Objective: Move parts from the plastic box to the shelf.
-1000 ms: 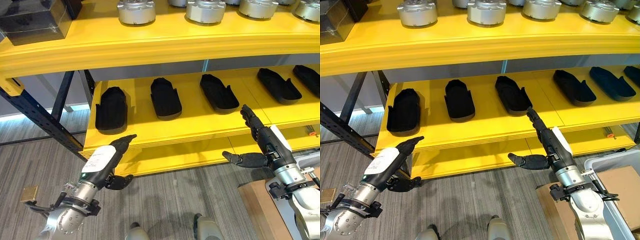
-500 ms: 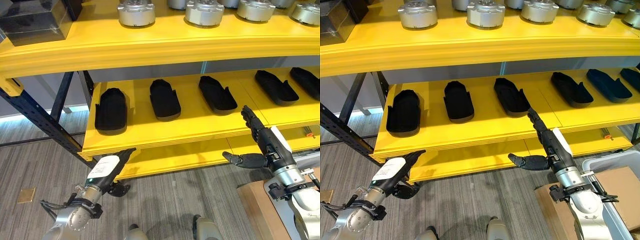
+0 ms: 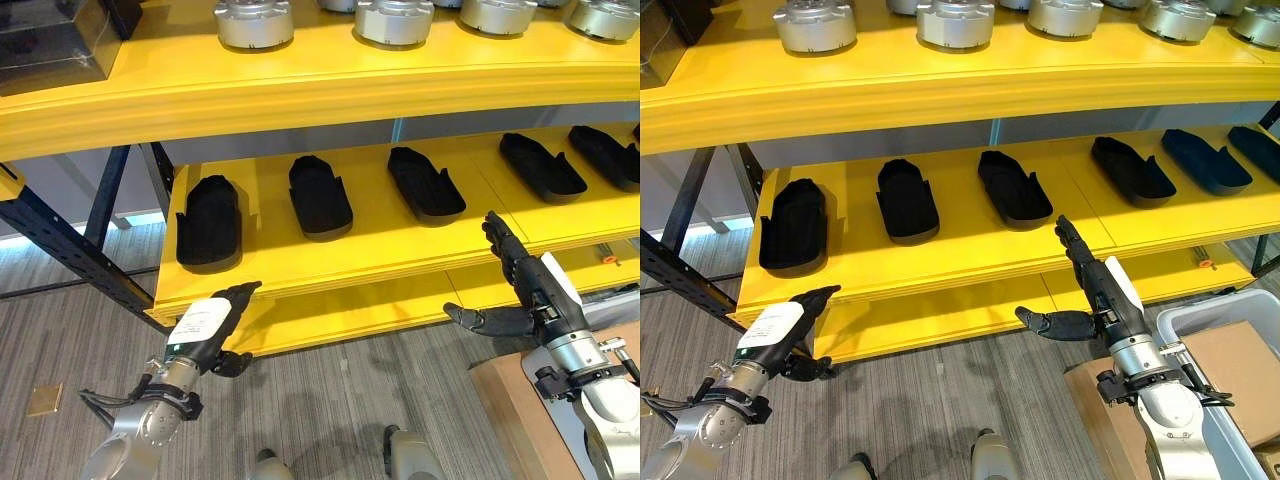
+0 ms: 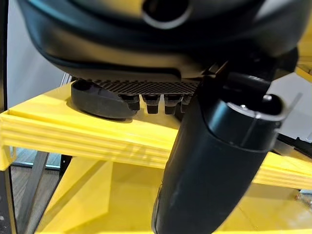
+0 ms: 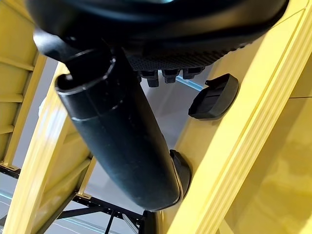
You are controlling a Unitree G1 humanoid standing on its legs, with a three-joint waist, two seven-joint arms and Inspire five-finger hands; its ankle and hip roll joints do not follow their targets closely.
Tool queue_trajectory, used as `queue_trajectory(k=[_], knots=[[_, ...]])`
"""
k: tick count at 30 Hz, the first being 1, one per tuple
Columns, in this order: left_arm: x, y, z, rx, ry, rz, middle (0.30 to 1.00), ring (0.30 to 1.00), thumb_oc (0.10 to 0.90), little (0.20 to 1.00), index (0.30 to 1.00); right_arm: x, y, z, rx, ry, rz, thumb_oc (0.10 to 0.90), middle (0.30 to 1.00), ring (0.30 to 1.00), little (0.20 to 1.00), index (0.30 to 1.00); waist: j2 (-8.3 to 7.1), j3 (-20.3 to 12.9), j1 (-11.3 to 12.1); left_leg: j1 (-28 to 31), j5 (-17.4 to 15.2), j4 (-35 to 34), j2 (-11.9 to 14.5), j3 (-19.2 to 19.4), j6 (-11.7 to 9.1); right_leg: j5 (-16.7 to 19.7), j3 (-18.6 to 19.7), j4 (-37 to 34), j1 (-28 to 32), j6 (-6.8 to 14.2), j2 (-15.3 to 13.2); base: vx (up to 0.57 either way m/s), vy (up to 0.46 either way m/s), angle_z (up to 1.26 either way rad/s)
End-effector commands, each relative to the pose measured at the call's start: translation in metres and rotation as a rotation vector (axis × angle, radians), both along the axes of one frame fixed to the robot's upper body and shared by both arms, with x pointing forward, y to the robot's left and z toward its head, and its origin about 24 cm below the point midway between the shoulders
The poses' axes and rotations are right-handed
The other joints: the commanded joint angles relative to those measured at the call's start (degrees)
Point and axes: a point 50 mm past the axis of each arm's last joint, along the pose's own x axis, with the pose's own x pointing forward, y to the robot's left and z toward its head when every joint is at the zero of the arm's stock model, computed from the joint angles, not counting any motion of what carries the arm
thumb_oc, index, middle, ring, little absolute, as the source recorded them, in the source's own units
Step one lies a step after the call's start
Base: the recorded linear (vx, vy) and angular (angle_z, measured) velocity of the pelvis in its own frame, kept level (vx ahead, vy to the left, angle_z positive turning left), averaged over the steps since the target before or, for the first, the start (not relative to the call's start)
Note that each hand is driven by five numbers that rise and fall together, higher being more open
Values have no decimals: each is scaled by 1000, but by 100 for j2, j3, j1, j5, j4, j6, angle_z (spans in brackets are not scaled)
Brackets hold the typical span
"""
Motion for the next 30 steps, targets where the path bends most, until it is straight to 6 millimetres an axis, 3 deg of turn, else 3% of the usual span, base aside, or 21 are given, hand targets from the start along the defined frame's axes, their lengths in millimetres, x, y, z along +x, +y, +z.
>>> queue_trajectory(k=[1,30], knots=[[24,2,49,43,-280,-20,1000,1000,900,1000,1000,0,5,53,-12,-292,22,900,1000,1000,1000,1000,-138,-198,-20,-376,191,94,149,-323,167,-84,-124,-366,589,88,-280,0,0,0],[46,20,42,94,-273,96,1000,1000,900,1000,1000,3,8,51,-15,-271,44,900,1000,1000,1000,1000,-135,-244,-131,-438,182,152,158,-221,144,-4,-9,-428,491,121,-300,0,2,-1]])
